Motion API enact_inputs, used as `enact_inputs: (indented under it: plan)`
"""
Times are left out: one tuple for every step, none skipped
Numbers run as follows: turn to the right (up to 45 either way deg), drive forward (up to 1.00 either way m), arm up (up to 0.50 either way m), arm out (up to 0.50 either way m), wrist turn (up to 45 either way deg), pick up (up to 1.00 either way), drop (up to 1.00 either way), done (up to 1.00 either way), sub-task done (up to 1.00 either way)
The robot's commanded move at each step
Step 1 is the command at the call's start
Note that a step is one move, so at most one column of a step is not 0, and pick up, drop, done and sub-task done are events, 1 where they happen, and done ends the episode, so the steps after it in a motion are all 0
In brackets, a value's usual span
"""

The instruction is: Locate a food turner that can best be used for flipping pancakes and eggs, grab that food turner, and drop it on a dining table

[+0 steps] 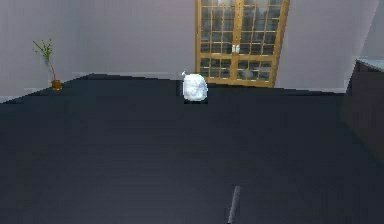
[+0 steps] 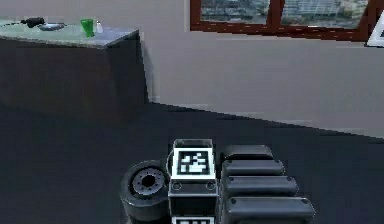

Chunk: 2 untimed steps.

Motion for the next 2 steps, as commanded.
enact_inputs:
  plan:
    - [21.0, 0.0, 0.0, 0.0, 0.0, 0.0, 0.0, 0.0, 0.0]
    - [-45.0, 0.0, 0.0, 0.0, 0.0, 0.0, 0.0, 0.0, 0.0]
